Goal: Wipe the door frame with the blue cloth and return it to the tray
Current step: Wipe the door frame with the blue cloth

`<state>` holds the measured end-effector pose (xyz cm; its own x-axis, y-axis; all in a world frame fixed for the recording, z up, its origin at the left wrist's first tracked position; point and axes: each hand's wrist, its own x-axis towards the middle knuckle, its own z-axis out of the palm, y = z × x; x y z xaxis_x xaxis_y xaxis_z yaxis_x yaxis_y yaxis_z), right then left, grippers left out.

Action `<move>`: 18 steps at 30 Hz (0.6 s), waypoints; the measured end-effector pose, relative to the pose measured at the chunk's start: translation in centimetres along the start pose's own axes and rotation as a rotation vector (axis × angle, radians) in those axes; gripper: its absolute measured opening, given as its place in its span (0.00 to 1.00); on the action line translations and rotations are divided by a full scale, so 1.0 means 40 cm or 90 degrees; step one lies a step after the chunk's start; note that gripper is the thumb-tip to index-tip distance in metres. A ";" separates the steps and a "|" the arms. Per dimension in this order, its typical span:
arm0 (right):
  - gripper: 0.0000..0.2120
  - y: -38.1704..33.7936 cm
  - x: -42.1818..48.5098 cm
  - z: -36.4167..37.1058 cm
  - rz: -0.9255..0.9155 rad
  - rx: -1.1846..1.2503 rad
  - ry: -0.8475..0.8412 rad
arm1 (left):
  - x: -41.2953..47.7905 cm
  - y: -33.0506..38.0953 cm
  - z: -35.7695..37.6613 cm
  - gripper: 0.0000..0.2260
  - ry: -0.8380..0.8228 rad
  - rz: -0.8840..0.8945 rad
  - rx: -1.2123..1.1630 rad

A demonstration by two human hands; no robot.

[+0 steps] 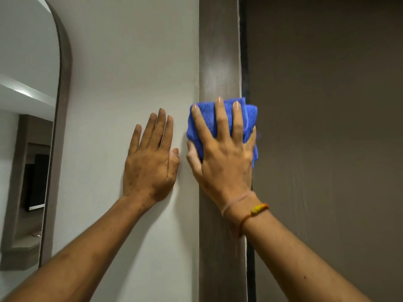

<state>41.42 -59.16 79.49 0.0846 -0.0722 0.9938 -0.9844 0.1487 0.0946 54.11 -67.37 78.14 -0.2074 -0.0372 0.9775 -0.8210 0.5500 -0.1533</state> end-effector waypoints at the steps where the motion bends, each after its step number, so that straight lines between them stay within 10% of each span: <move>1: 0.29 0.004 -0.021 -0.003 -0.013 -0.009 -0.012 | 0.000 0.000 -0.001 0.28 -0.002 0.000 0.000; 11: 0.28 0.029 0.271 -0.032 -0.022 -0.017 -0.030 | -0.001 0.001 -0.002 0.27 0.001 -0.005 -0.001; 18: 0.31 -0.002 0.039 -0.010 -0.009 0.038 -0.016 | 0.002 0.001 -0.007 0.27 -0.003 0.002 -0.007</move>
<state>41.70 -58.90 81.05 0.0958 -0.0988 0.9905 -0.9906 0.0878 0.1045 54.22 -67.10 78.23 -0.2120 -0.0398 0.9765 -0.8150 0.5587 -0.1541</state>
